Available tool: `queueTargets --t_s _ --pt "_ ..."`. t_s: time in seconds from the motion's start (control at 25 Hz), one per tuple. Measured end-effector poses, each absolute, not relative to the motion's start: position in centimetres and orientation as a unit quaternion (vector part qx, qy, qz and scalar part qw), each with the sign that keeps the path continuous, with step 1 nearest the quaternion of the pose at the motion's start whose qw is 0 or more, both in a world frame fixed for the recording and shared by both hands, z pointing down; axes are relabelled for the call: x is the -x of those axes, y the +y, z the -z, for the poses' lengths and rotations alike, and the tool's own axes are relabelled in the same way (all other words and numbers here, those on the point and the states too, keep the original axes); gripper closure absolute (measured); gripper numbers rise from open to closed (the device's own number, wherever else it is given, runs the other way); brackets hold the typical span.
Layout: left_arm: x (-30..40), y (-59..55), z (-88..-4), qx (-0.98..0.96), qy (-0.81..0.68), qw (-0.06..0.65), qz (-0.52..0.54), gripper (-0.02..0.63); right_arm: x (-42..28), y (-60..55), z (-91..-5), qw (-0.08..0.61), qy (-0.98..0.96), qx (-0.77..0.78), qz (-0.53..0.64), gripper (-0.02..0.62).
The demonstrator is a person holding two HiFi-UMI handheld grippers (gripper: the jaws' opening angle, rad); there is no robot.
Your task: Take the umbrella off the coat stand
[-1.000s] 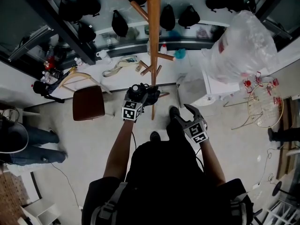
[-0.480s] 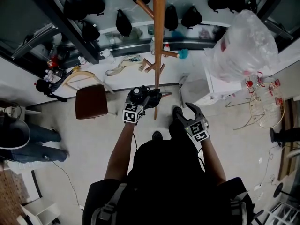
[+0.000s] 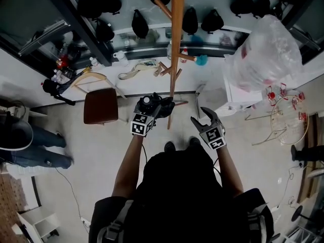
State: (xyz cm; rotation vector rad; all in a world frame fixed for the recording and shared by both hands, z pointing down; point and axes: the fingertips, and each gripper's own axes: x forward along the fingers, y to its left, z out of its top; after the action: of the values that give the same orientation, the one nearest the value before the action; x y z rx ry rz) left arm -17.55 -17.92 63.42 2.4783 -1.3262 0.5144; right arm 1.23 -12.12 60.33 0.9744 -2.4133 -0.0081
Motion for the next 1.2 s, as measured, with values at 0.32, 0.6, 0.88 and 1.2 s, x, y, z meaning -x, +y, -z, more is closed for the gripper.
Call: queueTargets --t_s 0.32,0.6,0.88,1.2 --pt "16.4 -16.6 -60.8 -0.849 -0.477 0.132 -0.182 0.365 -2.2 -13.5 -58.9 0.262 -0.904 -0.337 0.015 0.337" --pt "14.3 -14.9 -59.2 -0.839 -0.496 0.137 -0.174 0.365 -4.4 -13.6 -57.7 0.255 -0.911 -0.323 0.020 0.339" --pt "11.8 -13.4 -58.5 -0.833 -0.506 0.137 -0.177 0.364 -6.6 -13.6 -57.6 0.256 -0.916 -0.308 0.021 0.341" --pt "10.8 -12.2 -58.0 -0.821 -0.525 0.140 -0.176 0.364 -7.2 -13.6 -57.5 0.252 -0.924 -0.286 0.026 0.341"
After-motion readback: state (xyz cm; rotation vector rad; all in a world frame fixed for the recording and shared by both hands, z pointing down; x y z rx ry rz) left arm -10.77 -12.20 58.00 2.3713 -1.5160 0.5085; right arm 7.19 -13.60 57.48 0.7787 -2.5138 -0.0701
